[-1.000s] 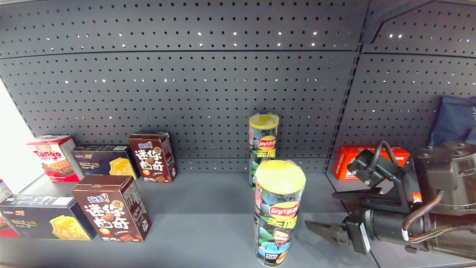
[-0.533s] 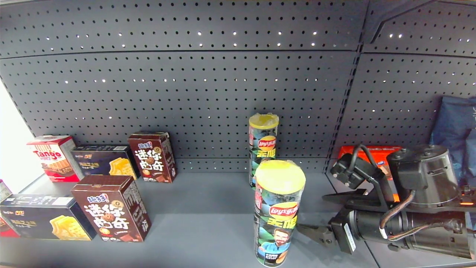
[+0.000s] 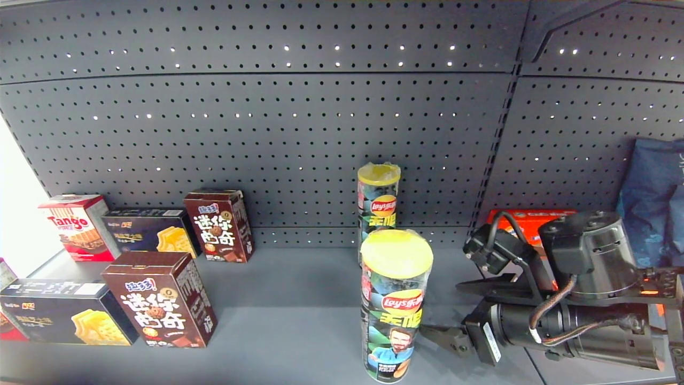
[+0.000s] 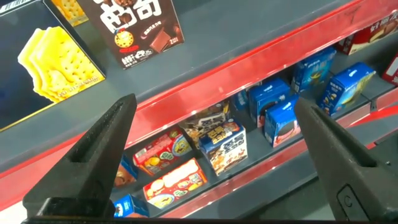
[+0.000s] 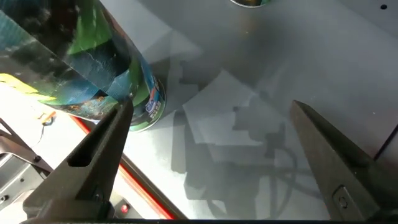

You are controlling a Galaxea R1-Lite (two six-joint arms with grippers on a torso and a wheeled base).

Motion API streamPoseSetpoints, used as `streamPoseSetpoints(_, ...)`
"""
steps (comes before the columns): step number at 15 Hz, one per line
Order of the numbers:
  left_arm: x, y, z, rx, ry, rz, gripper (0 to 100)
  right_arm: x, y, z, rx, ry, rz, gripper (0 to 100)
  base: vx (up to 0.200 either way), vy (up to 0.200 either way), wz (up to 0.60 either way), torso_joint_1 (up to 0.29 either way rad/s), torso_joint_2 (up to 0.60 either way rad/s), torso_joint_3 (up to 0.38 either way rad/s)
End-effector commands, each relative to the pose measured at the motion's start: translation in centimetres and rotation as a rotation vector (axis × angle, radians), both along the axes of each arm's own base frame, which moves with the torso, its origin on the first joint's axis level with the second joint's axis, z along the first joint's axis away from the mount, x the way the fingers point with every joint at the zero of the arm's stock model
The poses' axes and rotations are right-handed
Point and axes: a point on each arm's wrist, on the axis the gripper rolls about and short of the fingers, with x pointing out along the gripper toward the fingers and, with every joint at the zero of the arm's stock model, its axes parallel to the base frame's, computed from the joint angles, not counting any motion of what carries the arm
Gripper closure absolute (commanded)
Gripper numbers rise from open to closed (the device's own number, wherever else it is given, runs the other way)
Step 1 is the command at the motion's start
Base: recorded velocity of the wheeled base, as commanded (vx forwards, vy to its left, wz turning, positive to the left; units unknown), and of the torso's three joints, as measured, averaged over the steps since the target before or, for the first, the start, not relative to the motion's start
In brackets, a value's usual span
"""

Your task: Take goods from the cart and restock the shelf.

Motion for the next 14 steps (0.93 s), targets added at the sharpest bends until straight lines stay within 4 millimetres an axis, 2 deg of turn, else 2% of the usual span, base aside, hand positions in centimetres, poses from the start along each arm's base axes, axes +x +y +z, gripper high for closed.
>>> streamPoseSetpoints(1, 0.0, 0.0, 0.0, 0.000, 0.003, 0.000, 0, 0.2, 0.2, -0.1, -0.002, 0.003, 0.002, 0, 0.000, 0.000, 0.00, 0.000, 0.00, 0.000)
streamPoseSetpoints(11, 0.0, 0.0, 0.0, 0.000, 0.003, 0.000, 0, 0.1, 0.6, -0.4, -0.004, 0.005, 0.016, 0, 0.000, 0.000, 0.00, 0.000, 0.00, 0.000)
streamPoseSetpoints(14, 0.0, 0.0, 0.0, 0.000, 0.003, -0.002, 0, -0.7, -0.5, 1.7, 0.036, -0.071, -0.026, 0, 0.000, 0.000, 0.00, 0.000, 0.00, 0.000)
